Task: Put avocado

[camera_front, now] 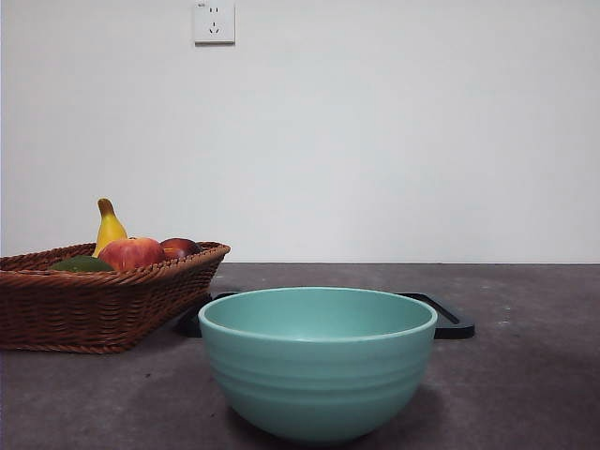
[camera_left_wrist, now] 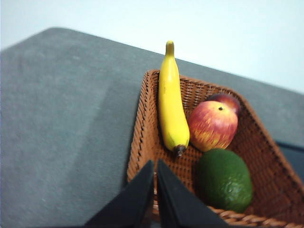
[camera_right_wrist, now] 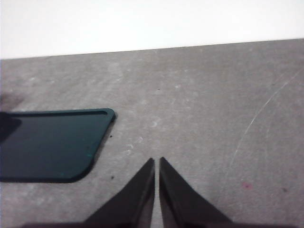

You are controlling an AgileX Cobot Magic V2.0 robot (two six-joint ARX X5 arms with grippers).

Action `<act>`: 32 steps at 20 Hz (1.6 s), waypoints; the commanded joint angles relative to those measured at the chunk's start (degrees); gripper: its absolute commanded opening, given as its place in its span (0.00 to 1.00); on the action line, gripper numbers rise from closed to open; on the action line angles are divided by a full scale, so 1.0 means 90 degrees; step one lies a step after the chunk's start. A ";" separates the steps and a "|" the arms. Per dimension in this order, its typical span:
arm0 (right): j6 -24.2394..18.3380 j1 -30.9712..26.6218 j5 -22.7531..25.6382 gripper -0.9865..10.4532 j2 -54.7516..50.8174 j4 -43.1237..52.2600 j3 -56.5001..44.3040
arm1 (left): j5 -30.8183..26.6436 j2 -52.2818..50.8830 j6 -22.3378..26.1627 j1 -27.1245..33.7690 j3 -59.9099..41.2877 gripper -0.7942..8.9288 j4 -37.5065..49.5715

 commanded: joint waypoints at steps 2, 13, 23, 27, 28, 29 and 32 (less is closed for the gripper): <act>0.0357 -0.0002 -0.0189 0.09 -0.0017 0.0061 -0.0019 | 0.0046 -0.0012 -0.0763 0.0017 -0.0114 0.09 -0.0073; 0.1117 0.0000 -0.0189 0.09 0.0097 -0.0384 0.0799 | 0.0379 0.0204 -0.1129 0.0015 0.0821 0.09 -0.0954; 0.0804 0.0000 -0.0780 0.09 0.1299 -0.1899 0.2747 | 0.1246 0.1513 -0.0636 0.0012 0.2497 0.09 -0.2040; 0.0321 0.0007 -0.1365 0.09 0.2103 -0.2948 0.3674 | 0.1753 0.2278 0.0010 0.0010 0.3371 0.09 -0.2936; 0.0204 0.0007 -0.1518 0.09 0.2305 -0.3213 0.3895 | 0.1897 0.2455 0.0153 0.0002 0.3580 0.09 -0.3138; 0.0119 0.0007 -0.1644 0.09 0.2467 -0.3422 0.4068 | 0.2004 0.2608 0.0260 -0.0010 0.3762 0.09 -0.3315; -0.0160 0.0034 -0.2030 0.09 0.3033 -0.4199 0.4697 | 0.2178 0.3036 0.0546 -0.0121 0.4333 0.09 -0.3844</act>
